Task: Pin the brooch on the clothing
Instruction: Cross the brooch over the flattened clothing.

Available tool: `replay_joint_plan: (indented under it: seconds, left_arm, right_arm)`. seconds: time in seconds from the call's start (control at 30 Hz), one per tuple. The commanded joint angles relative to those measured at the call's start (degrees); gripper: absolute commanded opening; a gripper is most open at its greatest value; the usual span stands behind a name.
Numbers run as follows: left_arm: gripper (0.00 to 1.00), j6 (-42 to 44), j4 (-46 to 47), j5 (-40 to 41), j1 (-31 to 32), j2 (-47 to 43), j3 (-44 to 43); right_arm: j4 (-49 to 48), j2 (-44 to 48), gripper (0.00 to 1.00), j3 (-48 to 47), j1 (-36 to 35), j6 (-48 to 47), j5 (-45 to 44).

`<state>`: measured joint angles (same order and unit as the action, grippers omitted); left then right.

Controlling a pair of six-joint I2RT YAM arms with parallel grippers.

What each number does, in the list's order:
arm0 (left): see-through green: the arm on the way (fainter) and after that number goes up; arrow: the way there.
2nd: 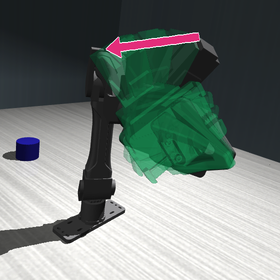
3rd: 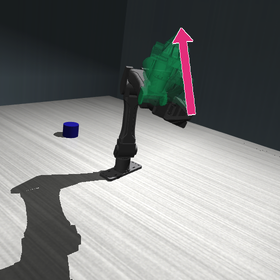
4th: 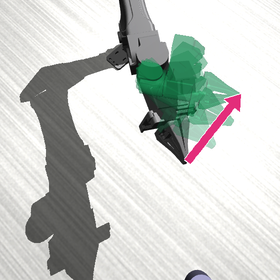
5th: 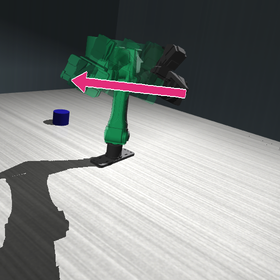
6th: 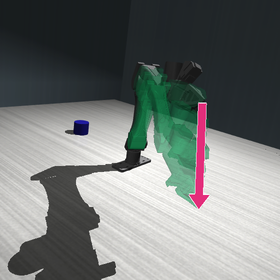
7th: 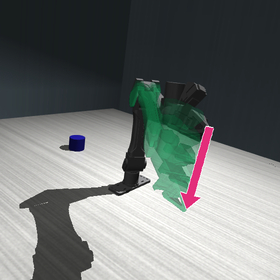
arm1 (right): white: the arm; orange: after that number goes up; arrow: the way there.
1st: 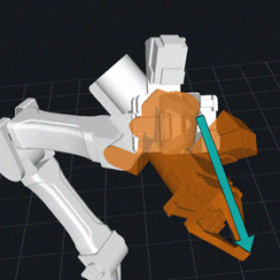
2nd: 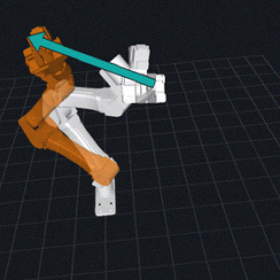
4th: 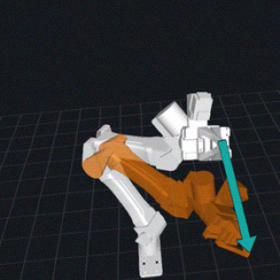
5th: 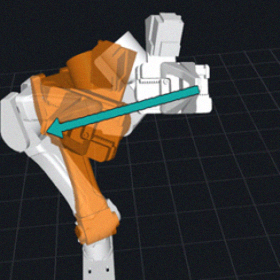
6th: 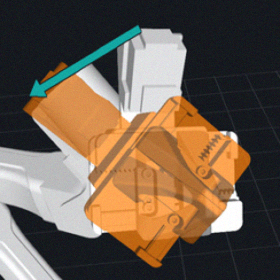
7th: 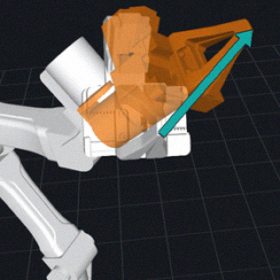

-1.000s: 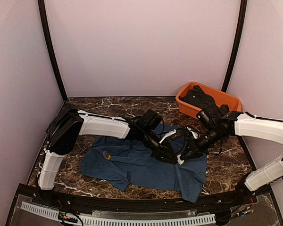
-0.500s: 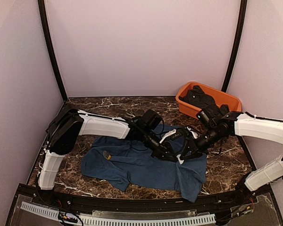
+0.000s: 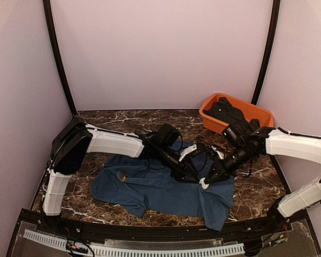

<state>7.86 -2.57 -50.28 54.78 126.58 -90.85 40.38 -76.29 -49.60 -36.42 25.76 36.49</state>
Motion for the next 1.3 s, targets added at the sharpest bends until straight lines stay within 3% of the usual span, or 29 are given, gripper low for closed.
replay_joint_plan:
  seconds: [0.0, 0.27, 0.4, 0.53, 0.7, 0.93, 1.27]
  left_arm:
    - [0.55, 2.27, -1.22, 2.74, -0.08, -3.11, 1.01]
    - [0.68, 2.43, -1.00, 3.64, -0.22, -4.69, 2.15]
    - [0.76, -2.57, 9.01, 6.99, -1.41, -8.83, 8.06]
    - [0.85, -7.23, 18.95, 4.99, -2.85, -12.07, 13.50]
    - [0.98, -3.14, 13.98, 1.80, -1.54, -10.65, 11.28]
    - [0.99, 5.35, 1.33, 8.42, 2.07, -7.55, 6.00]
    - [0.99, 6.29, -2.41, 12.53, 3.58, -4.84, 3.21]
  right_arm:
    - [0.53, -0.28, 0.00, -2.04, 0.00, -0.68, 1.52]
    - [2.47, -1.28, 0.00, -2.09, 0.39, -0.95, -1.92]
    - [2.60, -0.99, 0.00, -1.55, 0.52, -1.06, -2.74]
    - [2.69, -0.67, 0.00, -1.50, 0.78, -1.06, -2.58]
    - [2.62, -1.00, 0.00, -1.80, 1.21, -0.79, -2.13]
    - [2.52, -0.92, 0.00, -1.88, 1.87, -0.03, -0.67]
    - [2.87, 0.21, 0.00, -2.84, 2.16, 0.92, 0.20]
